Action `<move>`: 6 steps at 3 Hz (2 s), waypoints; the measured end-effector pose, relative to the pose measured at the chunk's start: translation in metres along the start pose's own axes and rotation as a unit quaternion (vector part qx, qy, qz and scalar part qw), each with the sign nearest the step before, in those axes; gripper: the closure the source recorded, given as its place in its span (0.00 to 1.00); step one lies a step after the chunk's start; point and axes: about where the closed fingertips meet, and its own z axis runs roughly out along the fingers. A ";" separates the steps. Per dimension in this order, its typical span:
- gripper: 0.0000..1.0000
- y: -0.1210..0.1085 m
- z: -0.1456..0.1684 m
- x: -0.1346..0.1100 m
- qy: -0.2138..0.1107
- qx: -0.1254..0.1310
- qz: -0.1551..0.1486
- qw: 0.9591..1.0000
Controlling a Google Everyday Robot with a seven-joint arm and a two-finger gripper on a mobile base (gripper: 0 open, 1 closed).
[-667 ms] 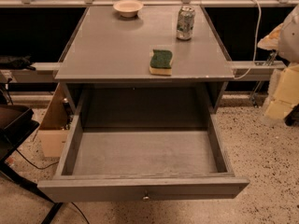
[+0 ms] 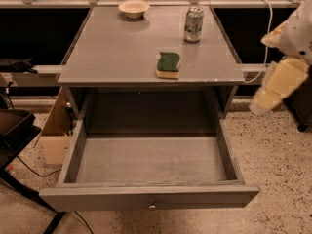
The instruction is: Place sponge into top drawer
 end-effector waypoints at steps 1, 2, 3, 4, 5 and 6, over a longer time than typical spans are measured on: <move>0.00 -0.029 0.023 -0.032 -0.082 0.019 0.038 0.996; 0.00 -0.041 0.036 -0.050 -0.138 0.052 0.058 0.987; 0.00 -0.055 0.066 -0.063 -0.197 0.088 0.082 0.973; 0.00 -0.070 0.080 -0.062 -0.206 0.108 0.111 0.966; 0.00 -0.071 0.080 -0.065 -0.212 0.106 0.111 0.965; 0.00 -0.085 0.104 -0.093 -0.257 0.065 0.138 0.954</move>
Offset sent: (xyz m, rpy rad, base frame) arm 0.1061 0.0517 -0.0002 0.4056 -0.3688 -0.1532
